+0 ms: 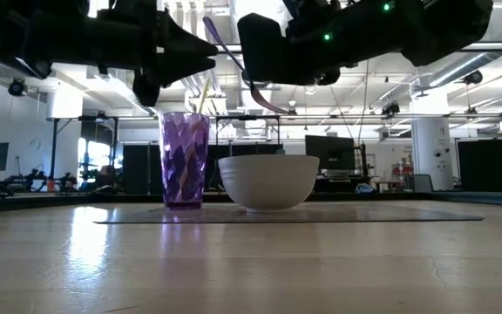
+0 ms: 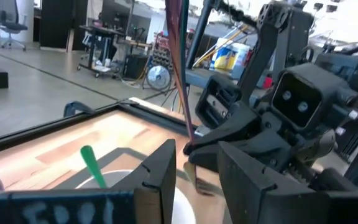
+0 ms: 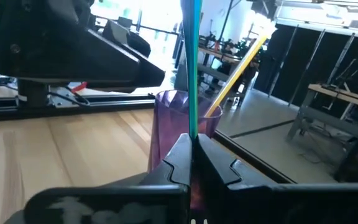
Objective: Pick & Place Utensil
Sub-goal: Put the blue fork into the white bowl on the brown placemat
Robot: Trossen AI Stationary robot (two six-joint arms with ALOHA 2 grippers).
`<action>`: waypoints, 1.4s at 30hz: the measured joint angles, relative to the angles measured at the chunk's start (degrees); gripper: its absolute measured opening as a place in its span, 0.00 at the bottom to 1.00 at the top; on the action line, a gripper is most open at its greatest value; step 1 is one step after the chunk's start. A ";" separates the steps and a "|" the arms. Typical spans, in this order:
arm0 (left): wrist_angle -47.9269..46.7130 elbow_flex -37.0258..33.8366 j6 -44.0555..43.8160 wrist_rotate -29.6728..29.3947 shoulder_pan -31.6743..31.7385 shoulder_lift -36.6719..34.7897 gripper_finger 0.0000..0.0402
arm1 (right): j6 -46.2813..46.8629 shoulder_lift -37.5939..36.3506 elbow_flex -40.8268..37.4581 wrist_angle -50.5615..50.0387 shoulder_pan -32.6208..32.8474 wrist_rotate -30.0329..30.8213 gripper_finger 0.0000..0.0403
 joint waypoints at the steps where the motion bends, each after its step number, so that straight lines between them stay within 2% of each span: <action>1: 1.18 0.00 0.02 0.02 0.00 0.54 0.27 | -0.08 0.00 0.00 -0.03 0.00 -0.14 0.02; 5: 4.64 0.18 0.02 0.84 0.00 2.31 0.27 | -0.73 0.00 0.17 -0.01 -0.02 -2.64 0.02; 13: 4.55 4.39 0.02 1.01 0.02 5.61 0.27 | -2.62 0.02 0.68 0.03 0.11 -4.66 0.02; 23: 4.22 5.77 0.96 0.58 0.02 7.12 0.27 | -2.62 0.09 0.68 0.03 0.13 -4.69 0.02; 27: 4.28 5.77 2.51 0.28 0.02 6.99 0.21 | -2.64 0.09 0.68 0.07 0.13 -4.67 0.02; 34: 4.35 5.86 3.42 0.28 0.03 6.97 0.02 | -2.84 0.09 0.70 0.10 0.15 -4.69 0.02; 42: 4.21 6.03 3.52 0.82 0.02 6.95 0.01 | -2.68 0.09 0.72 -0.27 0.15 -4.71 0.03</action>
